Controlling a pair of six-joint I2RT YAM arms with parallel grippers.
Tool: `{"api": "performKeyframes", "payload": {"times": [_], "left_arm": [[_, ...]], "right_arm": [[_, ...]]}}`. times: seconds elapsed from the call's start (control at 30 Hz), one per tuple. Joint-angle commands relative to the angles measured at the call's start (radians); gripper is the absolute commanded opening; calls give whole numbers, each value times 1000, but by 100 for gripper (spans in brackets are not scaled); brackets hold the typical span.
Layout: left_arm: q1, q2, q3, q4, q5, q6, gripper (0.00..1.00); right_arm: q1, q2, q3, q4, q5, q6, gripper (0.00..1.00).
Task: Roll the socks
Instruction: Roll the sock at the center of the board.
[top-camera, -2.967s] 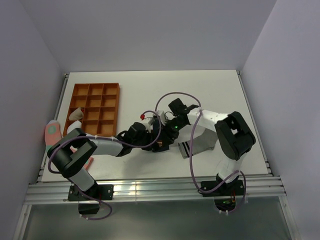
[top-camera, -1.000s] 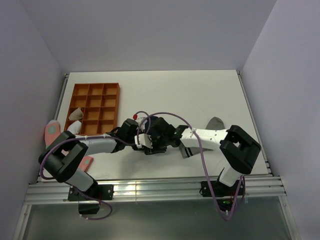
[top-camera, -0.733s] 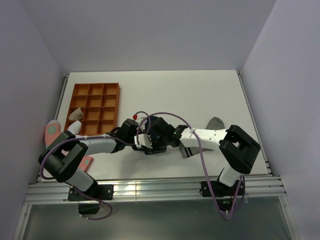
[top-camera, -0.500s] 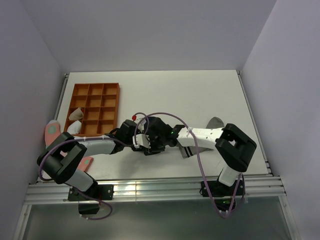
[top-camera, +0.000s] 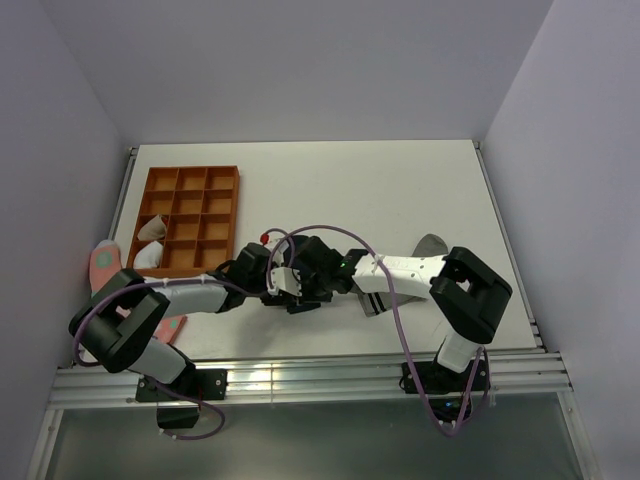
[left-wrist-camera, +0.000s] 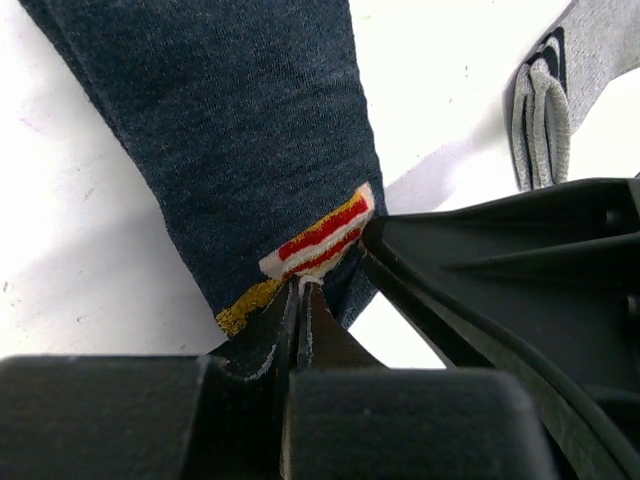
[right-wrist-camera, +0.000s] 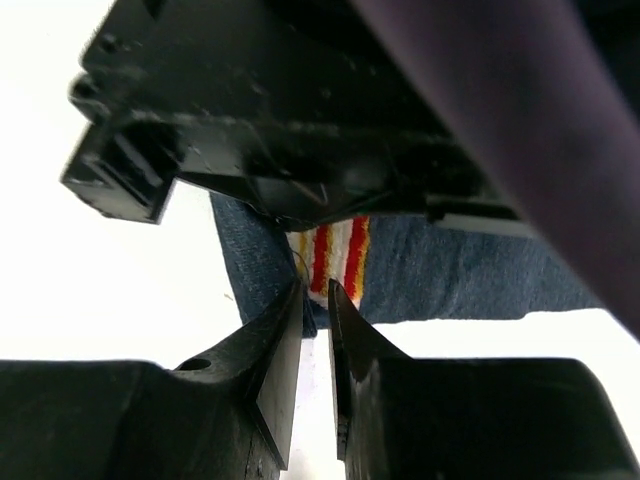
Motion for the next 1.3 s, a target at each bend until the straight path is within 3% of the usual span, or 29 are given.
{"api": "performKeyframes", "payload": {"times": [0.0, 0.47, 0.73, 0.9, 0.97, 1.17, 1.27], "left_arm": [[-12, -31, -28, -58, 8, -1, 0], [-20, -133, -77, 22, -21, -72, 1], [-21, -81, -73, 10, -30, -78, 0], [-21, -64, -60, -10, -36, -79, 0], [-21, -63, -60, -9, -35, -83, 0], [-22, -58, -62, 0, -30, -86, 0], [-21, -55, -65, 13, -24, -87, 0]], "right_arm": [[-5, -5, -27, -54, 90, 32, 23], [-5, 37, -23, -103, 81, 65, 21], [-50, -81, -26, -75, 52, 74, 25], [-68, -158, -46, -55, -8, 66, 31], [-68, -172, -50, -60, -60, 68, 39], [-62, -166, -30, -112, -180, 46, 51], [-56, -134, -3, -124, -192, 52, 53]]}}
